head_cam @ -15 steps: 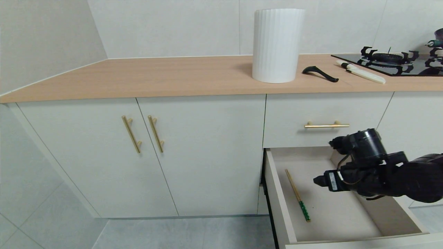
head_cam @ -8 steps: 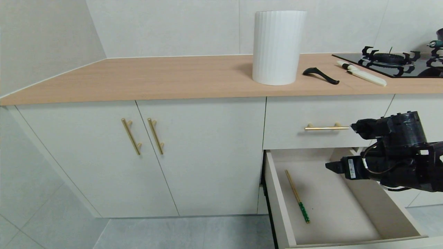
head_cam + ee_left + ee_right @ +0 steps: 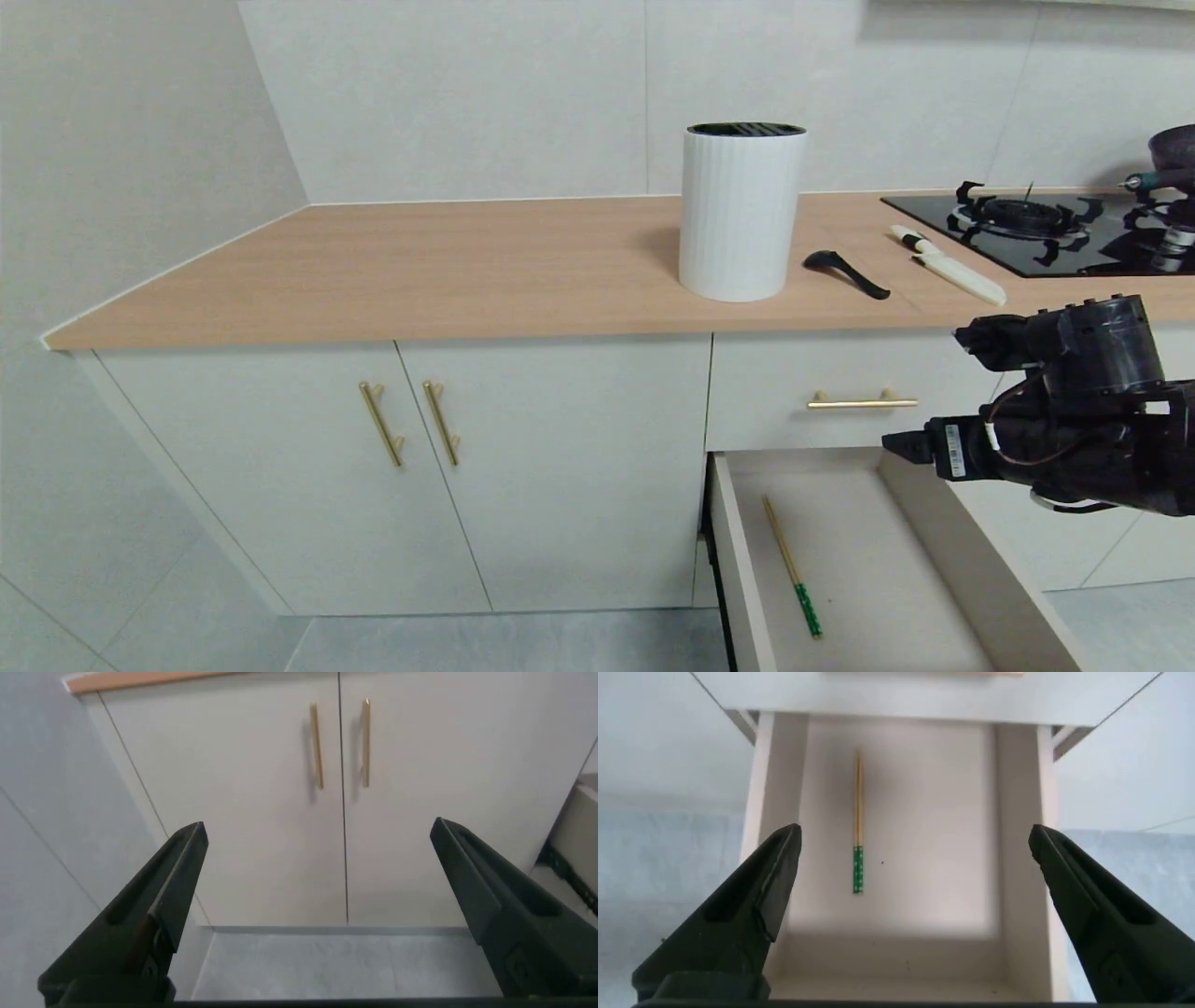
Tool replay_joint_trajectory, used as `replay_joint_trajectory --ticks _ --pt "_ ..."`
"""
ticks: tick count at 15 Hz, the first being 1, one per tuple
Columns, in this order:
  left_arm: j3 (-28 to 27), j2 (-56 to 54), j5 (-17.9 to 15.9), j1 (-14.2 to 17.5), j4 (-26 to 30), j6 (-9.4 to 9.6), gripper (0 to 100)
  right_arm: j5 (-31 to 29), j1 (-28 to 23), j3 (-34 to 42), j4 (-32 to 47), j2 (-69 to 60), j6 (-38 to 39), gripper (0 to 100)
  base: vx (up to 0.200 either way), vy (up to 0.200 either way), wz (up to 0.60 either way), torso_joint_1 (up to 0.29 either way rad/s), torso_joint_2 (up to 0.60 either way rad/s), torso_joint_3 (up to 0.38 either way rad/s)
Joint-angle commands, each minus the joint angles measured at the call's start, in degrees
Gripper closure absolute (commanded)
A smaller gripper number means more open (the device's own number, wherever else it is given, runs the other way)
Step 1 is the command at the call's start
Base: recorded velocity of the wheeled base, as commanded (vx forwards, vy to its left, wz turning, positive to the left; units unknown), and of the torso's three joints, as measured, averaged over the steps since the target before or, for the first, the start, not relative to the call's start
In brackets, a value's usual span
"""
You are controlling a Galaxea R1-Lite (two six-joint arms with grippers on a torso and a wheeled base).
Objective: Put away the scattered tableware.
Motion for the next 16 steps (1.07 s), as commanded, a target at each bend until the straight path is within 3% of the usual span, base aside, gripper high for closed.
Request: replay_joint_trajectory --ticks 1,10,13,16 --pt "0.0 0.0 0.0 0.0 0.0 0.01 0 0.0 0.0 0.0 -0.1 0.7 0.0 0 0.0 0.0 0.0 0.149 -0.47 -0.33" --pt "0.0 0.0 0.0 0.0 0.0 0.01 0 -0.1 -0.2 0.1 -0.2 1.7 -0.1 0 0.0 0.0 0.0 0.175 -0.48 -0.304" --pt "0.0 0.0 0.0 0.0 0.0 0.01 0 0.4 -1.5 -0.6 -0.3 1.3 -0.3 0 0.0 0.0 0.0 0.064 -0.15 -0.095" --pt "0.0 0.0 0.0 0.0 0.0 0.01 0 8.6 -6.5 -15.5 0.1 6.3 -7.6 0 0.0 0.0 0.0 0.0 0.0 0.0"
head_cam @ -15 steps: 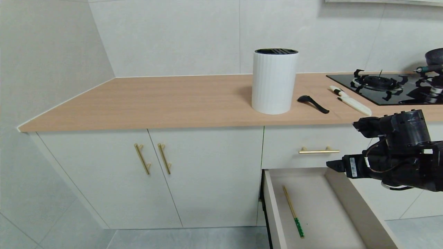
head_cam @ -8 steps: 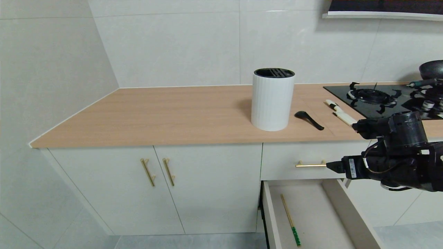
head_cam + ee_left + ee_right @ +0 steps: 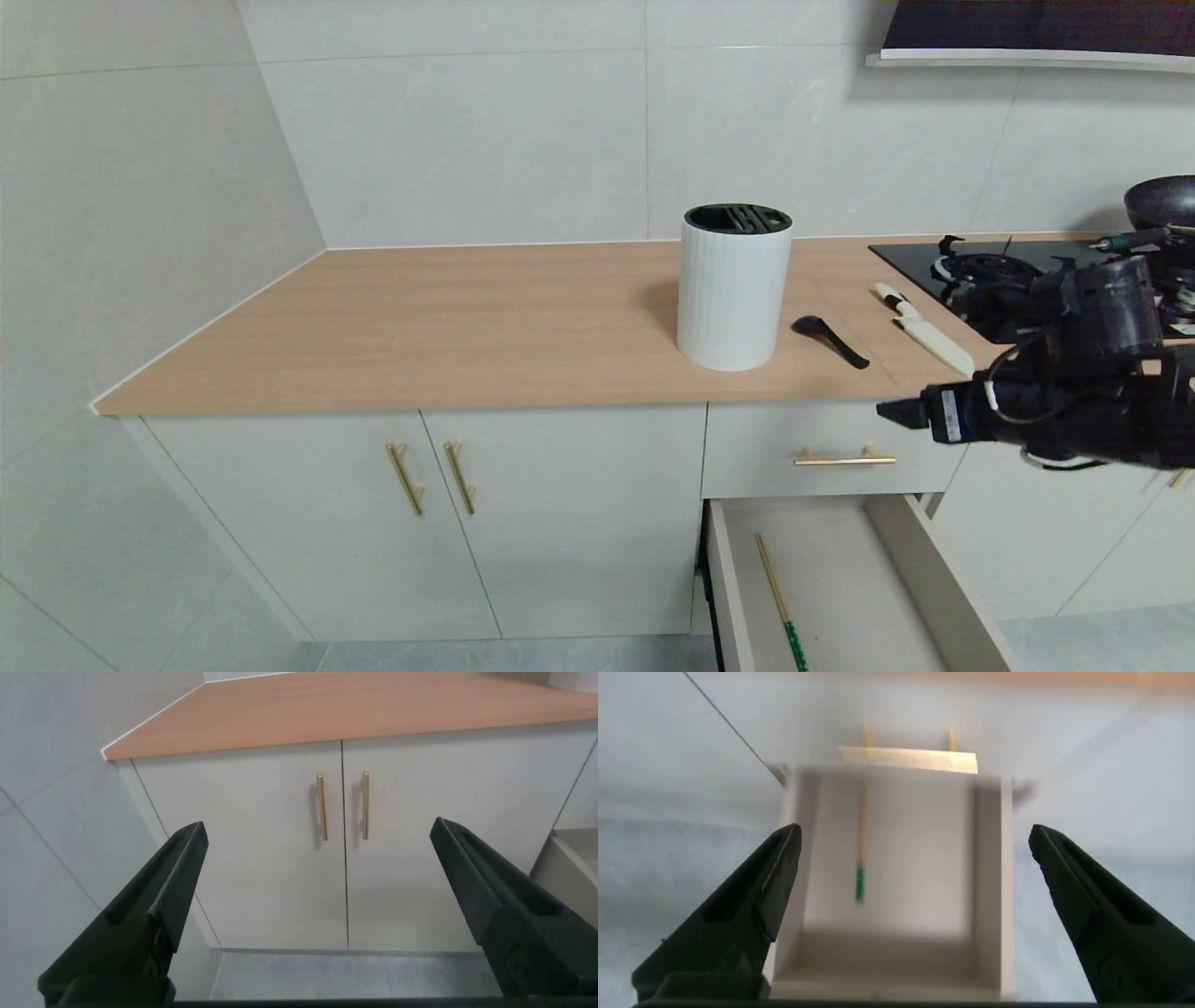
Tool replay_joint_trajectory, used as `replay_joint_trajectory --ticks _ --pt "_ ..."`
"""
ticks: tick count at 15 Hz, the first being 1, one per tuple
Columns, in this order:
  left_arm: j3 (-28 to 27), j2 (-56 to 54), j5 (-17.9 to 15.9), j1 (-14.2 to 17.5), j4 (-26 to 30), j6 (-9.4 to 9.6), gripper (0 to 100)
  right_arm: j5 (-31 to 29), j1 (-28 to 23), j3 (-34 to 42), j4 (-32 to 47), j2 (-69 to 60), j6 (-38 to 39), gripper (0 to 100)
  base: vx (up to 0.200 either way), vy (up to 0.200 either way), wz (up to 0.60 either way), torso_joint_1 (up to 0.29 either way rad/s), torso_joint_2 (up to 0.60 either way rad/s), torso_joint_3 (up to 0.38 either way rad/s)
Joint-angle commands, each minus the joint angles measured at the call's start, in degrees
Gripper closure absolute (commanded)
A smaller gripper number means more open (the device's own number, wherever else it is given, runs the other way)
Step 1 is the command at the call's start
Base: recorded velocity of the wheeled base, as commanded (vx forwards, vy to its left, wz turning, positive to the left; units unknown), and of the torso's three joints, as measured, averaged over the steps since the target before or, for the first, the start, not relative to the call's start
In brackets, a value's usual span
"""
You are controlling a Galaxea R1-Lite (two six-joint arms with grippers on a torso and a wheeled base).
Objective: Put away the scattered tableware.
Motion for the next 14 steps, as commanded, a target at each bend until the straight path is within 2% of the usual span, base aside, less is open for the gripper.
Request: replay_joint_trajectory --ticks 1,4,7,14 --pt "0.0 0.0 0.0 0.0 0.0 0.0 0 4.4 -4.4 -13.0 1.9 6.7 -4.3 0 0.0 0.0 0.0 0.0 0.0 0.0" --pt "0.0 0.0 0.0 0.0 0.0 0.0 0 9.7 -6.8 -23.4 3.7 15.2 -6.3 0 0.0 0.0 0.0 0.0 0.0 0.0" --pt "0.0 0.0 0.0 0.0 0.0 0.0 0 17.1 -9.9 -30.2 3.9 23.0 -9.1 0 0.0 0.0 0.0 0.0 0.0 0.0" --pt "0.0 0.0 0.0 0.0 0.0 0.0 0 19.9 -10.8 -38.0 3.1 34.5 -10.6 0 0.0 0.0 0.0 0.0 0.0 0.0"
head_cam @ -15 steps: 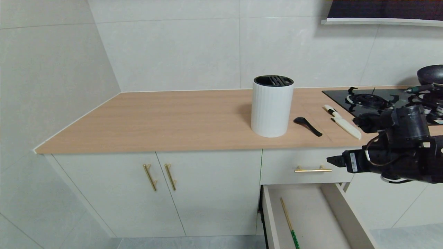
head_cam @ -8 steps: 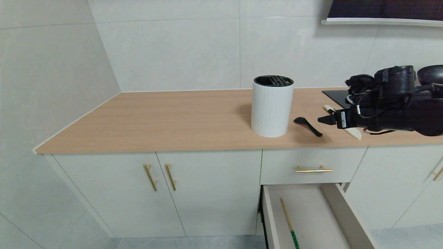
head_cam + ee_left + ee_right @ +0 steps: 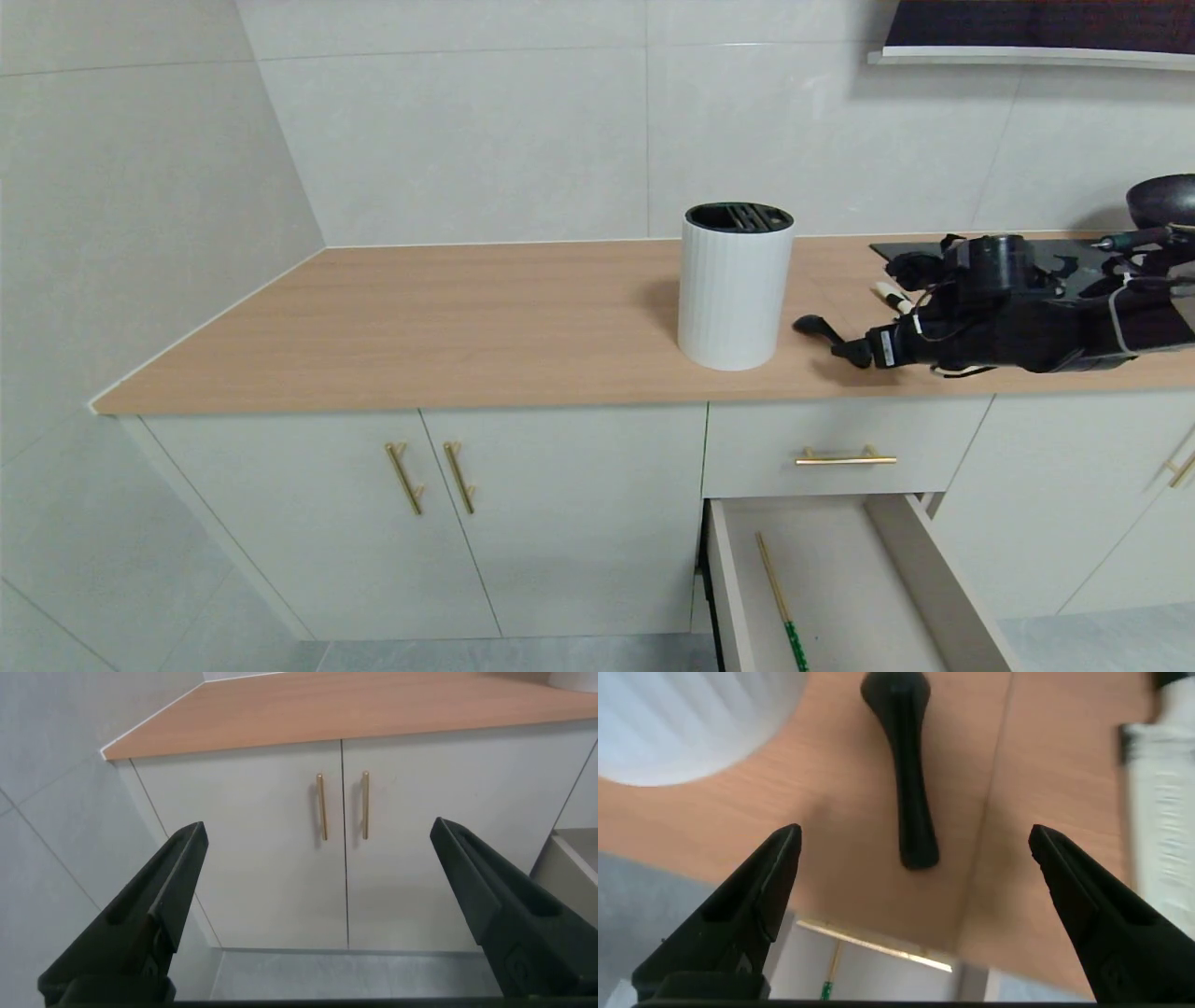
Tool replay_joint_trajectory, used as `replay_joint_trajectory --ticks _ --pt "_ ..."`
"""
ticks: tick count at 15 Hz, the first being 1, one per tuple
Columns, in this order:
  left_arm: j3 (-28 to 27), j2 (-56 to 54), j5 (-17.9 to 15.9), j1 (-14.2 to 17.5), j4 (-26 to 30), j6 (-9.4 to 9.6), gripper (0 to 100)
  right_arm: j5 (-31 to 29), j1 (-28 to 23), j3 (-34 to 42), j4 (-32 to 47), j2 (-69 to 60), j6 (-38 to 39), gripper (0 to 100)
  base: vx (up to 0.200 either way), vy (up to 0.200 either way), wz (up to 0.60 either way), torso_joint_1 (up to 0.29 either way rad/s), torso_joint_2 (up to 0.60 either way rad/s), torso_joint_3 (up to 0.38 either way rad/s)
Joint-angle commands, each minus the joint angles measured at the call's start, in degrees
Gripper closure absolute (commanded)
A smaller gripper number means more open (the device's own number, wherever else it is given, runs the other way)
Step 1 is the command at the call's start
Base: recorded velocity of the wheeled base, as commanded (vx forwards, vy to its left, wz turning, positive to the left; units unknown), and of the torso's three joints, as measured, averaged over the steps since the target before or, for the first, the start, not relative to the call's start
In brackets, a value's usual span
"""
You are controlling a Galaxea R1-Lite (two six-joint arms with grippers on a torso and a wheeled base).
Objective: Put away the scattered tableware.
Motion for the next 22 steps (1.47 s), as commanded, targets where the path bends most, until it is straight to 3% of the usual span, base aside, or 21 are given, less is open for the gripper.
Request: replay_joint_trajectory --ticks 1,7,8,15,18,22 --pt "0.0 0.0 0.0 0.0 0.0 0.0 0 0.8 0.0 -1.6 -0.1 3.8 0.2 0 0.0 0.0 0.0 0.0 0.0 0.0" --pt "0.0 0.0 0.0 0.0 0.0 0.0 0 1.3 0.1 -4.3 -0.3 6.7 2.3 0 0.0 0.0 0.0 0.0 0.0 0.0" --pt "0.0 0.0 0.0 0.0 0.0 0.0 0 1.3 0.1 -4.6 -0.3 7.1 2.4 100 0.0 0.0 0.0 0.0 0.0 0.0" --pt "0.0 0.0 0.0 0.0 0.0 0.0 0 1.2 0.5 -5.1 -0.1 6.5 4.1 100 0.0 0.0 0.0 0.0 0.0 0.0" --pt "0.0 0.0 0.0 0.0 0.0 0.0 0 -0.1 0.5 -3.7 3.1 -0.3 11.3 100 0.0 0.0 0.0 0.0 0.0 0.0" --pt "0.0 0.0 0.0 0.0 0.0 0.0 0 -2.9 0.5 8.6 13.5 -19.6 17.7 100 0.0 0.0 0.0 0.0 0.0 0.0"
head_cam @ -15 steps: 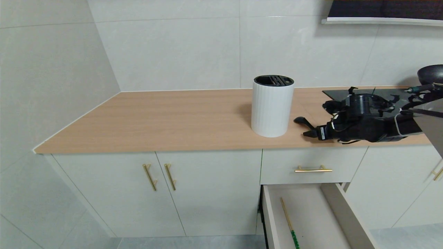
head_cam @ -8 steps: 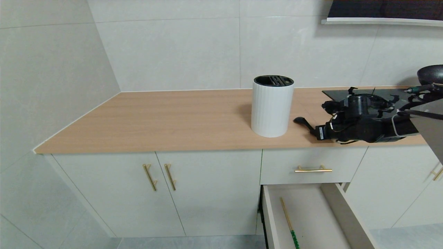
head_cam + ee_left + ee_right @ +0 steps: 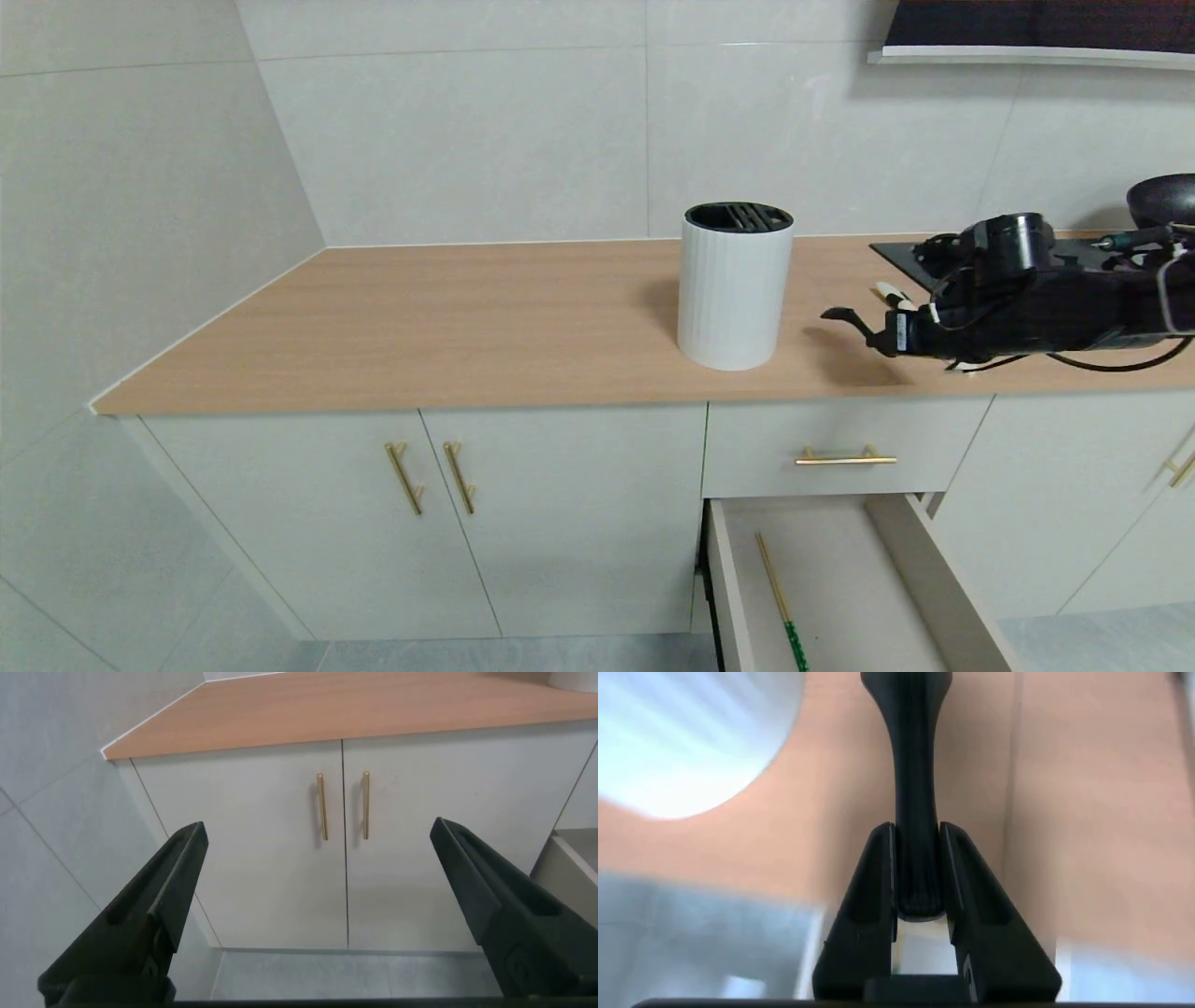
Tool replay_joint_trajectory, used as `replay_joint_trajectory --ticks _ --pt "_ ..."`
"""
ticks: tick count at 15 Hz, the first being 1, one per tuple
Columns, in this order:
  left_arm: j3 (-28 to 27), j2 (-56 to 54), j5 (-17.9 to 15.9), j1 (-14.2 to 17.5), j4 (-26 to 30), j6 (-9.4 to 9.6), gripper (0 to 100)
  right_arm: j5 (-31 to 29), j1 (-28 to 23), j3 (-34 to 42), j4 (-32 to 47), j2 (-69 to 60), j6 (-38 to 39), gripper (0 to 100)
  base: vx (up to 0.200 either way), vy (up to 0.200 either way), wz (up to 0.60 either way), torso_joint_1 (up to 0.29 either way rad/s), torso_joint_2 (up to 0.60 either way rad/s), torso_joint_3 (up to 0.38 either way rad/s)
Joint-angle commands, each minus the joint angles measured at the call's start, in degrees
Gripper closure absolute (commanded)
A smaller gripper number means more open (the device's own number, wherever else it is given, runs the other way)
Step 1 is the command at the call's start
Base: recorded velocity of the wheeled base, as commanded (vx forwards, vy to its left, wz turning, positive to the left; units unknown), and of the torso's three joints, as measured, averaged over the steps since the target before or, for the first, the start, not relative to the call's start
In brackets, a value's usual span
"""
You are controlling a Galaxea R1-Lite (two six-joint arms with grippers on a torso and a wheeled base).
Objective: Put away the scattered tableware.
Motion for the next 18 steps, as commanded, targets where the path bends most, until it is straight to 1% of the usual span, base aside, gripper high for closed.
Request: replay_joint_trajectory --ticks 1,4,5,6,7,9,14,18 --pt "0.0 0.0 0.0 0.0 0.0 0.0 0 -1.6 0.0 12.3 4.2 -17.3 3.2 100 0.0 0.0 0.0 0.0 0.0 0.0" --pt "0.0 0.0 0.0 0.0 0.0 0.0 0 -1.4 1.3 25.6 4.1 -27.6 3.3 100 0.0 0.0 0.0 0.0 0.0 0.0" --pt "0.0 0.0 0.0 0.0 0.0 0.0 0 -1.6 1.9 27.6 4.0 -28.7 3.2 100 0.0 0.0 0.0 0.0 0.0 0.0" --pt "0.0 0.0 0.0 0.0 0.0 0.0 0 -1.8 2.9 32.9 3.9 -31.8 3.0 100 0.0 0.0 0.0 0.0 0.0 0.0" --pt "0.0 0.0 0.0 0.0 0.0 0.0 0 -2.6 4.1 34.9 3.7 -32.8 3.0 100 0.0 0.0 0.0 0.0 0.0 0.0" --pt "0.0 0.0 0.0 0.0 0.0 0.0 0 -5.5 5.1 36.3 3.7 -32.9 3.0 100 0.0 0.0 0.0 -0.013 0.03 0.025" --pt "0.0 0.0 0.0 0.0 0.0 0.0 0 -5.8 5.1 38.1 3.7 -30.8 1.9 100 0.0 0.0 0.0 -0.151 0.4 0.244" --pt "0.0 0.0 0.0 0.0 0.0 0.0 0 -5.8 3.4 38.7 1.7 -29.9 0.6 100 0.0 0.0 0.0 -0.172 0.48 0.309"
